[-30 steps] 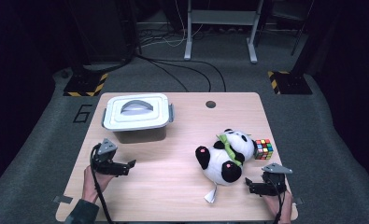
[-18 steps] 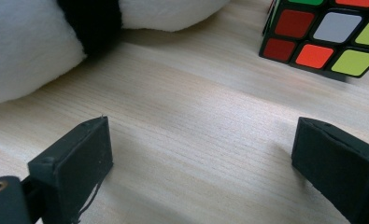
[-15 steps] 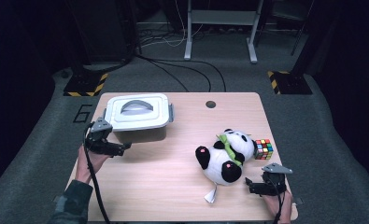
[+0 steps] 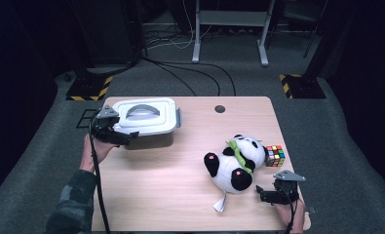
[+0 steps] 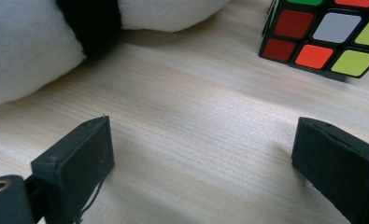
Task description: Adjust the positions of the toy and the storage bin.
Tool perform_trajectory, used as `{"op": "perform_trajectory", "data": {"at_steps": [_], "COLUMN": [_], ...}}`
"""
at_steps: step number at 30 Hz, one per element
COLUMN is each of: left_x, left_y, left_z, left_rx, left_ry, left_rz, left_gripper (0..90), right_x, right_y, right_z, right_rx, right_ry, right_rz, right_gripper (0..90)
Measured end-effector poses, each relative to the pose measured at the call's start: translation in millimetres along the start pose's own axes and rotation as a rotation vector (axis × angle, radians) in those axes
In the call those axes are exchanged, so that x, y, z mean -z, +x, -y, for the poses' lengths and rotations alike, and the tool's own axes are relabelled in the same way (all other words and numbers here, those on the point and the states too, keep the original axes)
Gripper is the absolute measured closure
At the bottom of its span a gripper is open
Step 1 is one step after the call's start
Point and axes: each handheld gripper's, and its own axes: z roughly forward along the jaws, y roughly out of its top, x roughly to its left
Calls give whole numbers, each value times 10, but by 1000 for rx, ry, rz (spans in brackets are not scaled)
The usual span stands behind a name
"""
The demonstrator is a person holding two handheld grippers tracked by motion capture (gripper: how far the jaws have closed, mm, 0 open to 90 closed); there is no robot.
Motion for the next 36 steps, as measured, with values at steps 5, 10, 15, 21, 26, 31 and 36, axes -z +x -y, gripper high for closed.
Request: {"op": "perform_trajectory", "data": {"at_steps": [5, 10, 15, 21, 26, 31, 36], "left_x": [-113, -234, -341, -433, -503, -558, -597], "left_y": [97, 196, 280, 353, 406, 445, 460], "left_z": [-89, -151, -205, -270, -333, -373, -392], "left_rx": [-1, -11, -13, -6, -3, 5, 9], "left_ry": [19, 55, 83, 70, 83, 97, 98], "left_rz": [-9, -26, -21, -25, 2, 26, 18], "left_gripper": [0, 0, 0, 20, 64, 143, 269], "right_x": [-2, -2, -2, -1, -2, -1, -1], "right_y": [1, 1, 1, 1, 1, 1, 1], "right_z": [0, 0, 0, 0, 0, 0, 0], "right_rx": [9, 10, 9, 10, 10, 9, 10], "right_ry": [2, 2, 2, 2, 2, 2, 2], "right_rz": [7, 7, 7, 7, 7, 6, 6], "right_gripper": [42, 42, 42, 42, 42, 42, 42]}}
